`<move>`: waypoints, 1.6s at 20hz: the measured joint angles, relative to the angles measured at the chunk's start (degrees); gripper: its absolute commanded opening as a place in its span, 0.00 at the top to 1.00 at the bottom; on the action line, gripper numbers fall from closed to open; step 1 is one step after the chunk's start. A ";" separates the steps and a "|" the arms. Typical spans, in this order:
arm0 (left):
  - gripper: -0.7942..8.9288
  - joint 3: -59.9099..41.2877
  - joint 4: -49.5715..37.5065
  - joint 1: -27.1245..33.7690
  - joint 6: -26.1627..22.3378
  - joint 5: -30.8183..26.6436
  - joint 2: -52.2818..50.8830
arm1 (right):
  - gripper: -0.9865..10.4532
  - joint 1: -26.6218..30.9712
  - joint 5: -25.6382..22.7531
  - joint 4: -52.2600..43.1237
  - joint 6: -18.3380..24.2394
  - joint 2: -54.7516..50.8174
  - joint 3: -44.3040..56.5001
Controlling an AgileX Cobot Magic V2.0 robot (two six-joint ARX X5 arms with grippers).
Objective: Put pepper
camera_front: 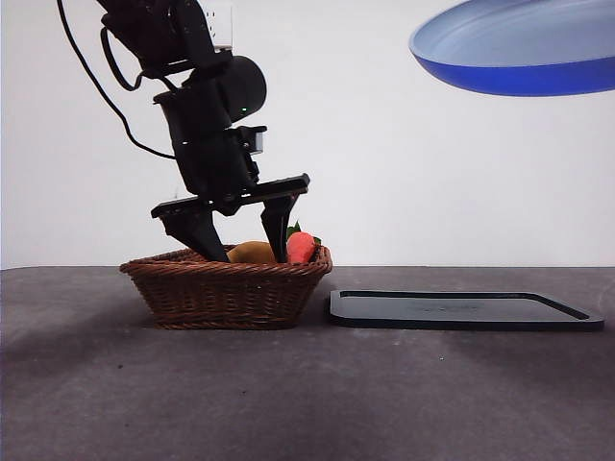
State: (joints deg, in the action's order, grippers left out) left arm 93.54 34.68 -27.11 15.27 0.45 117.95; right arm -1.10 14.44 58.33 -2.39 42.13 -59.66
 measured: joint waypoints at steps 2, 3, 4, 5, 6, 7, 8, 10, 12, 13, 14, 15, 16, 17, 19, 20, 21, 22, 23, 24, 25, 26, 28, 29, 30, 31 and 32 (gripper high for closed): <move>0.53 0.02 -0.07 -0.35 0.02 -0.31 0.35 | 0.91 0.00 0.17 0.00 0.00 0.00 0.02; 0.53 0.00 -0.07 -0.44 0.02 -0.33 0.57 | 0.91 0.00 0.17 0.00 0.00 0.00 0.02; 0.53 0.02 -0.07 -0.46 0.02 -0.33 0.83 | 0.91 0.00 0.17 0.00 0.00 0.00 0.02; 0.53 0.00 0.00 -0.46 0.02 -0.61 1.20 | 0.91 0.00 0.20 0.00 0.02 0.00 0.02; 0.53 0.02 0.11 -0.46 0.02 -1.33 1.49 | 0.91 0.00 0.20 0.00 0.02 0.00 0.02; 0.53 0.02 0.24 -0.50 0.04 -1.62 1.92 | 0.91 0.00 0.22 0.02 0.02 0.00 0.00; 0.53 0.00 0.57 -0.63 0.17 -1.77 2.34 | 0.91 0.00 0.31 0.00 0.02 0.00 0.02; 0.53 0.02 1.22 -1.16 0.42 -1.97 3.13 | 0.91 0.00 0.37 0.00 0.02 0.00 0.02; 0.54 0.02 1.07 -1.81 0.44 -3.63 3.21 | 0.91 0.00 0.35 0.02 0.04 0.00 0.00; 0.56 0.02 1.03 -1.97 0.44 -4.17 3.21 | 0.91 0.00 0.35 0.00 0.04 0.00 0.00; 0.61 0.02 1.16 -1.97 0.44 -4.37 3.21 | 0.91 0.00 0.37 0.02 0.04 0.02 0.02; 0.65 0.02 1.40 -1.97 0.44 -4.59 3.21 | 0.91 0.00 0.37 0.00 0.04 0.02 0.00; 0.68 0.02 1.97 -1.95 0.48 -4.74 3.21 | 0.91 0.00 0.37 0.00 0.07 0.02 0.02; 0.70 0.02 2.34 -1.92 0.48 -4.76 3.21 | 0.91 0.00 0.37 0.00 0.07 0.02 0.00; 0.75 0.13 3.15 -1.88 0.70 -4.31 3.21 | 0.91 0.00 0.37 0.00 0.09 0.02 0.00; 0.76 0.13 3.56 -1.88 0.87 -4.26 3.21 | 0.91 0.00 0.37 -0.02 0.13 0.07 0.00; 0.77 0.17 3.85 -1.88 0.92 -4.31 3.21 | 0.91 0.00 0.37 0.00 0.17 0.13 0.00; 0.78 0.22 4.26 -1.86 0.92 -4.31 3.21 | 0.91 0.00 0.35 0.00 0.22 0.31 0.00; 0.78 0.24 4.46 -1.88 0.92 -4.31 3.21 | 0.91 0.00 0.35 -0.02 0.24 0.46 0.02; 0.78 0.28 4.61 -1.86 0.92 -4.28 3.21 | 0.91 0.00 0.35 -0.02 0.24 0.66 0.02; 0.78 0.31 4.74 -1.86 0.92 -4.31 3.21 | 0.91 0.00 0.35 0.00 0.24 0.79 0.00; 0.78 0.31 4.90 -1.84 0.92 -4.31 3.15 | 0.91 0.00 0.37 -0.02 0.26 1.01 0.00; 0.78 0.31 5.38 -1.86 0.92 -3.87 2.64 | 0.91 0.00 0.37 -0.02 0.26 1.68 0.02; 0.78 0.31 5.66 -1.90 0.92 -3.82 2.21 | 0.91 0.00 0.35 -0.02 0.26 2.19 0.00; 0.78 0.31 5.99 -1.92 0.92 -3.72 1.46 | 0.91 0.00 0.37 -0.02 0.26 2.82 0.00; 0.78 0.28 6.27 -1.92 0.92 -3.63 0.13 | 0.91 0.00 0.37 -0.02 0.26 3.61 0.00; 0.78 0.31 6.43 -1.92 0.92 -3.52 -1.40 | 0.91 0.00 0.35 -0.02 0.26 4.57 0.02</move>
State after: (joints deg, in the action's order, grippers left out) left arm 93.84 41.10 -29.04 16.19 -3.07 116.55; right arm -1.10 14.79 58.30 -2.13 46.70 -59.64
